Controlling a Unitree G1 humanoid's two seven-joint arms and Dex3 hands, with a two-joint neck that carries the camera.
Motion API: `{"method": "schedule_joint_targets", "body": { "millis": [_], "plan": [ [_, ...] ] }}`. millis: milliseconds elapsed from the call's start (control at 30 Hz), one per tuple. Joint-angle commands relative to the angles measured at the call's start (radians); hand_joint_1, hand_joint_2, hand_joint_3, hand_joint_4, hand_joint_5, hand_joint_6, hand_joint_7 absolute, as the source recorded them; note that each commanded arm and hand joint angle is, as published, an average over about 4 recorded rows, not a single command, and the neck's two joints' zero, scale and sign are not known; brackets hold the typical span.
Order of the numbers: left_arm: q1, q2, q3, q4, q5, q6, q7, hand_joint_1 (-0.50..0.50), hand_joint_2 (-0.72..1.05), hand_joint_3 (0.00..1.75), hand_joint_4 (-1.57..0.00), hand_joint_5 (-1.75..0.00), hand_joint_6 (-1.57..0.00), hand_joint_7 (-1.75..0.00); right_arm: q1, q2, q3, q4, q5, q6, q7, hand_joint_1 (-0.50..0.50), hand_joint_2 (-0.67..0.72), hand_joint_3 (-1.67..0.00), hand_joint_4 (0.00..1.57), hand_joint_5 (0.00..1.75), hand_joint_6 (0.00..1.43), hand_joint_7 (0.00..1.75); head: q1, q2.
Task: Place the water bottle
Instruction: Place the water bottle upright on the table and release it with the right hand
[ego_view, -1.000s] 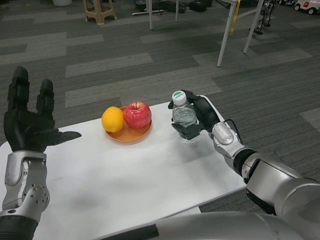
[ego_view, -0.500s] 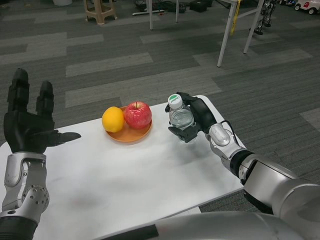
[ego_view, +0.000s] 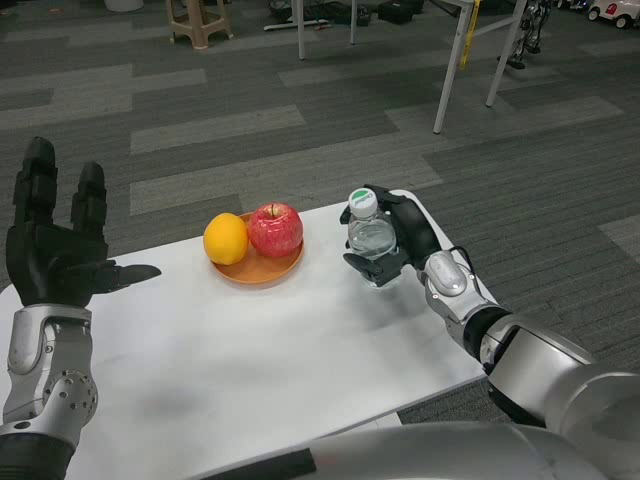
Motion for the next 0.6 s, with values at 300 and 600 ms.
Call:
{"method": "schedule_joint_targets", "body": {
  "millis": [300, 600],
  "plan": [
    [0.004, 0.001, -0.002, 0.001, -0.003, -0.001, -0.001, -0.5, -0.02, 0.07, 0.0, -0.1, 0.0, 0.0, 0.059, -0.012, -0.033, 0.016, 0.002, 0.029, 0.0, -0.02, -0.16, -1.43, 1.54, 1.5, 1.15, 1.45, -0.01, 0.002],
    [0.006, 0.001, -0.002, -0.002, -0.003, -0.001, -0.001, -0.5, -0.02, 0.09, 0.0, -0.1, 0.0, 0.0, 0.067, -0.016, -0.034, 0.016, 0.002, 0.031, 0.006, -0.17, -0.22, -1.43, 1.26, 1.65, 0.61, 1.5, -0.011, 0.003]
  ]
}}
